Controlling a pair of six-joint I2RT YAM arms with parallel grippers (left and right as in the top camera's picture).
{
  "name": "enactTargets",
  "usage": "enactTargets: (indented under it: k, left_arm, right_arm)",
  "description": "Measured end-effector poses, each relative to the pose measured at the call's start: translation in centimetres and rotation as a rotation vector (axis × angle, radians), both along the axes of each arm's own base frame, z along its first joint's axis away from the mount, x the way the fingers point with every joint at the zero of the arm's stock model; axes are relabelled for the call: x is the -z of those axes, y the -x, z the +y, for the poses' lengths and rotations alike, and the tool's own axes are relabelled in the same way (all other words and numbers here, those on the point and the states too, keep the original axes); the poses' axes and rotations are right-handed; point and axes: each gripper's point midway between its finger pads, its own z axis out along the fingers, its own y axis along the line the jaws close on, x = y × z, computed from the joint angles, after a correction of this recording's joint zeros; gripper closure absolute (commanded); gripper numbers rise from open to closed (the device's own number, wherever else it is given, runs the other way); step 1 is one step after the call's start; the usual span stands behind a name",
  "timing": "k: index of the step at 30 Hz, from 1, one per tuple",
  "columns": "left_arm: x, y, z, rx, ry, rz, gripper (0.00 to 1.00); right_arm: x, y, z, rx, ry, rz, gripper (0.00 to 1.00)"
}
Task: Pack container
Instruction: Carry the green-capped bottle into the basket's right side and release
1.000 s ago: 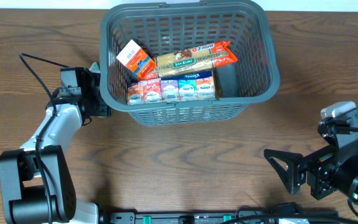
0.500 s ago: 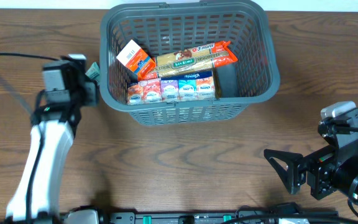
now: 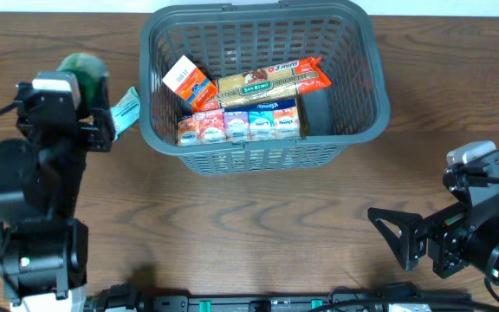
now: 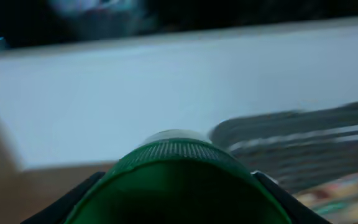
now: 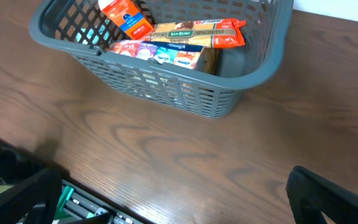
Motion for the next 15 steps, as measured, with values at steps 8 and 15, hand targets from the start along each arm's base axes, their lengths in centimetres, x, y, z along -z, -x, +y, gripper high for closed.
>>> enactTargets:
  k: [8,15]
  left_arm:
    - [2.6,-3.1,-10.1,0.393,0.051,0.062,0.51]
    - [9.7,-5.2,-18.9,0.620,0.041,0.286,0.51]
  right_arm:
    - [0.0,0.0,0.0,0.000,-0.001,0.000,0.01]
    - [0.0,0.0,0.0,0.000,-0.001,0.000,0.01]
